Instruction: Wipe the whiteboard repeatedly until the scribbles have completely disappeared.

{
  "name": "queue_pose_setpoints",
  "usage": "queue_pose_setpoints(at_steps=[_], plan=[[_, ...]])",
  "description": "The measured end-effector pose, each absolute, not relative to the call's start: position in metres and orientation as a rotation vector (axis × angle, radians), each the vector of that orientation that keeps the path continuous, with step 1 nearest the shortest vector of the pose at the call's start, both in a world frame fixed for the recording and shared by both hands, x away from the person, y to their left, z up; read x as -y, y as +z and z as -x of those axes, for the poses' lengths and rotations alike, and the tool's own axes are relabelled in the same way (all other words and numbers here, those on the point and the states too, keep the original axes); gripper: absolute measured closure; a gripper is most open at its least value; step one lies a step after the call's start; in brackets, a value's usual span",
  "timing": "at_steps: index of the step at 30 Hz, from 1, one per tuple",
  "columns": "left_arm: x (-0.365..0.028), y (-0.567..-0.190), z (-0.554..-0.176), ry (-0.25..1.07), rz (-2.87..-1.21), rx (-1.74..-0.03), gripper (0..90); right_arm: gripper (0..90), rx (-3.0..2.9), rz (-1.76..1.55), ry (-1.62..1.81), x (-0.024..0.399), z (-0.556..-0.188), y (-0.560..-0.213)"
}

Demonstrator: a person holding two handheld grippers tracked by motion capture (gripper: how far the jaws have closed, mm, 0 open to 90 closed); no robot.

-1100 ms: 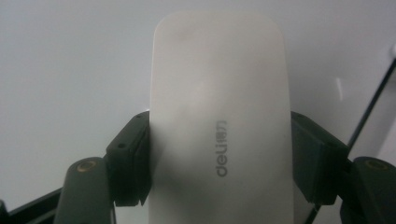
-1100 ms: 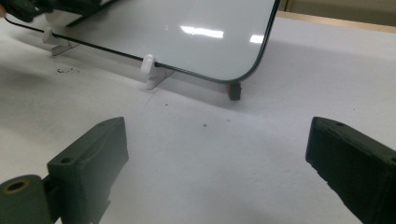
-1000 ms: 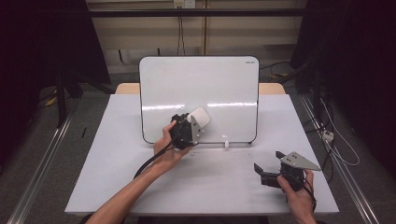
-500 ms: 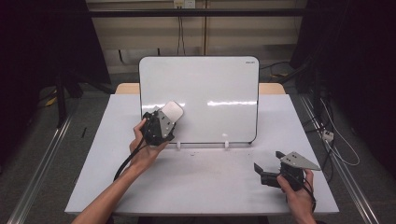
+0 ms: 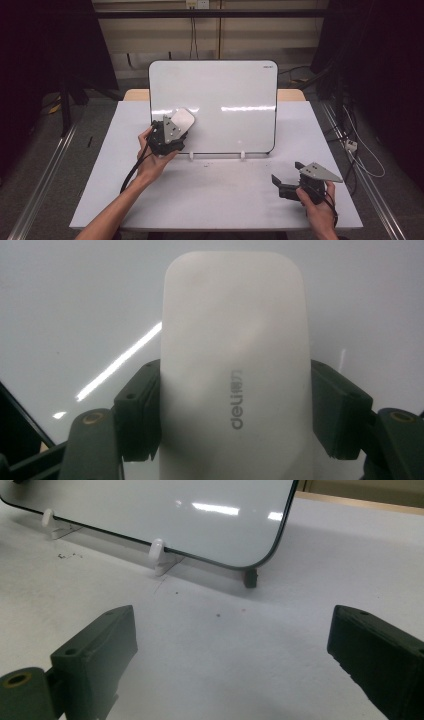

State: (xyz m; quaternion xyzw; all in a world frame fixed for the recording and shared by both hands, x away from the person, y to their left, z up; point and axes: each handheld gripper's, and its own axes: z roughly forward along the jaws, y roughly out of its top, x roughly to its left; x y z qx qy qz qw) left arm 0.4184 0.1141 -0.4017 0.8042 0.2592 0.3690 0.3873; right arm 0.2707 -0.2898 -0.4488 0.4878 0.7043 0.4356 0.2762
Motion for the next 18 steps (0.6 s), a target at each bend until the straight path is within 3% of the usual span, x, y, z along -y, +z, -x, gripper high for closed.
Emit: queue_pose_setpoints(at_steps=[18], plan=[[-0.128, -0.380, -0.402, 0.822, -1.937, -0.700, 31.1, 5.4, -1.902, -1.307, 1.173, 0.285, -0.277, -0.449]])
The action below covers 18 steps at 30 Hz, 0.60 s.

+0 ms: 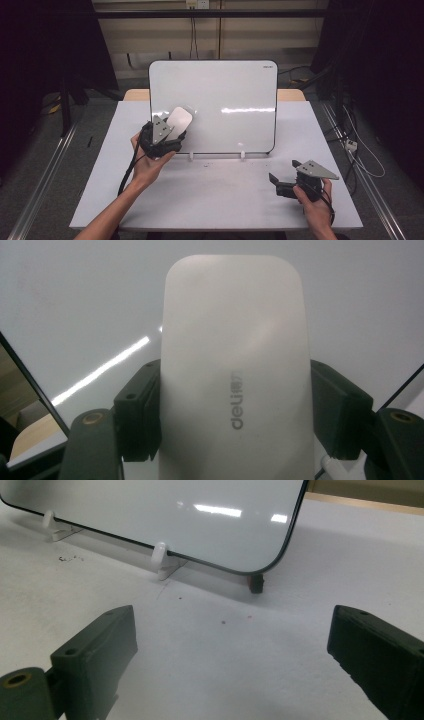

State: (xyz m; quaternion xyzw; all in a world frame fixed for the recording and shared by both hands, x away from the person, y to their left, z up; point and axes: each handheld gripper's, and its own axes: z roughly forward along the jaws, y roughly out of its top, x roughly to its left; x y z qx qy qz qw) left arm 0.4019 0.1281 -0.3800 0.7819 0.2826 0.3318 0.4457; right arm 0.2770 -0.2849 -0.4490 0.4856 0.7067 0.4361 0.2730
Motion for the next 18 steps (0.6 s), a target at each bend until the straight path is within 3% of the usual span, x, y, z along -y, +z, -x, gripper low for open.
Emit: queue_pose_setpoints(at_steps=[18], plan=[[-0.149, -0.364, -0.394, 0.792, -1.908, -0.754, 31.0, 5.5, -1.900, -1.313, 1.175, 0.285, -0.278, -0.449]])
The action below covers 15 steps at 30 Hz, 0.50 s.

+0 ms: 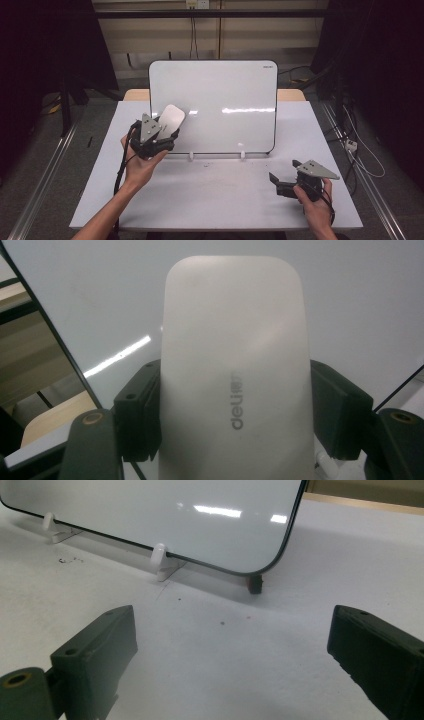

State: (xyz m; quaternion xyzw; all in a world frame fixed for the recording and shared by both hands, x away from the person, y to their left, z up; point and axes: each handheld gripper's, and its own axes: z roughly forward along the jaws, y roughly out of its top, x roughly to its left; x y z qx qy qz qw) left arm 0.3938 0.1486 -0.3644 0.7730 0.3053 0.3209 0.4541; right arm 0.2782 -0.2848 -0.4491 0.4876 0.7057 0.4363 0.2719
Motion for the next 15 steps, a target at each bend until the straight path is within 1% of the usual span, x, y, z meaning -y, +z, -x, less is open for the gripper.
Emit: queue_pose_setpoints(at_steps=[7, 9, 15], plan=[[-0.160, -0.362, -0.383, 0.770, -1.913, -0.787, 31.0, 5.4, -1.904, -1.304, 1.173, 0.284, -0.276, -0.449], [-0.163, -0.363, -0.380, 0.785, -1.908, -0.812, 31.0, 5.4, -1.898, -1.307, 1.174, 0.286, -0.274, -0.449], [-0.171, -0.374, -0.380, 0.765, -1.893, -0.882, 31.0, 5.4, -1.895, -1.312, 1.175, 0.287, -0.274, -0.449]])
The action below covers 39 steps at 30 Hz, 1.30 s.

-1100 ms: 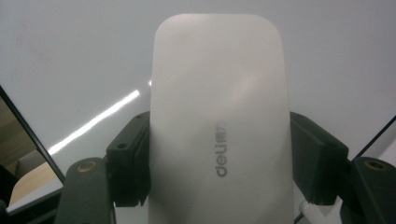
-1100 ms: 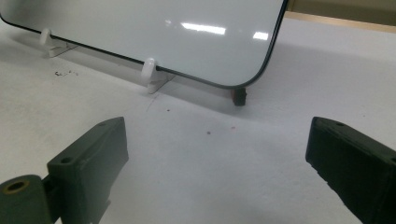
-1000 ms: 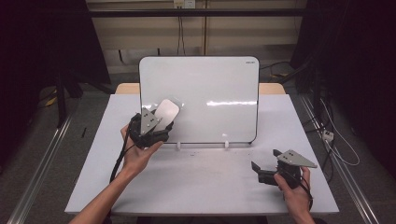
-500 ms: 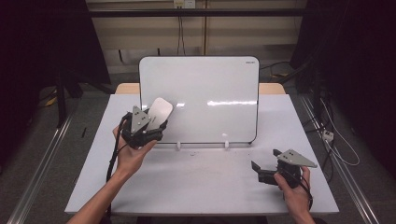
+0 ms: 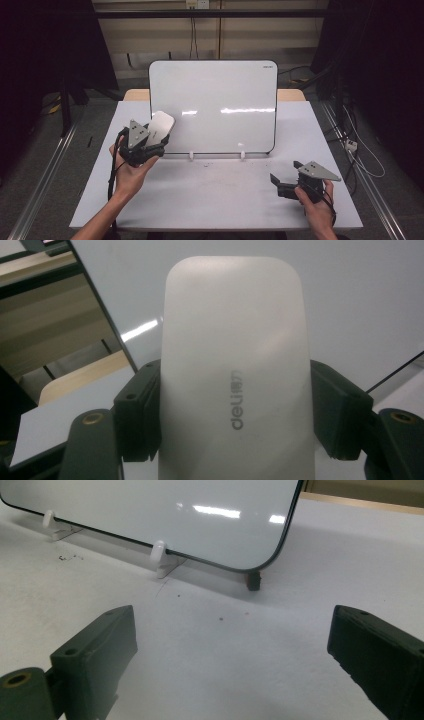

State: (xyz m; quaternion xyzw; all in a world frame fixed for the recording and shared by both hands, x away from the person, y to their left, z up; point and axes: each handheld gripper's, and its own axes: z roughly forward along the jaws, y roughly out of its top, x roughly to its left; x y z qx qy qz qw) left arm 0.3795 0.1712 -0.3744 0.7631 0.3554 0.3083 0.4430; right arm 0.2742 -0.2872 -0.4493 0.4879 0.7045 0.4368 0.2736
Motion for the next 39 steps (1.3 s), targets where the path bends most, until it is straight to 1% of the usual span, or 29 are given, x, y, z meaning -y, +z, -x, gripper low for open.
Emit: queue_pose_setpoints(at_steps=[8, 14, 24, 26, 31, 33, 39], plan=[[-0.168, -0.392, -0.380, 0.781, -1.913, -0.894, 31.0, 5.4, -1.902, -1.307, 1.174, 0.286, -0.275, -0.449], [-0.153, -0.401, -0.390, 0.813, -1.951, -0.869, 31.0, 5.4, -1.900, -1.307, 1.176, 0.287, -0.274, -0.450], [-0.146, -0.405, -0.406, 0.886, -1.954, -0.868, 31.1, 5.4, -1.902, -1.306, 1.177, 0.287, -0.275, -0.450], [-0.144, -0.407, -0.408, 0.886, -1.971, -0.858, 31.1, 5.4, -1.902, -1.306, 1.178, 0.287, -0.275, -0.450], [-0.138, -0.415, -0.415, 0.935, -1.996, -0.851, 31.0, 5.4, -1.906, -1.302, 1.176, 0.287, -0.276, -0.450], [-0.135, -0.417, -0.414, 0.969, -2.011, -0.837, 30.9, 5.4, -1.908, -1.301, 1.177, 0.287, -0.276, -0.450], [-0.132, -0.418, -0.413, 0.991, -2.008, -0.837, 30.7, 5.4, -1.908, -1.301, 1.176, 0.287, -0.277, -0.450]])
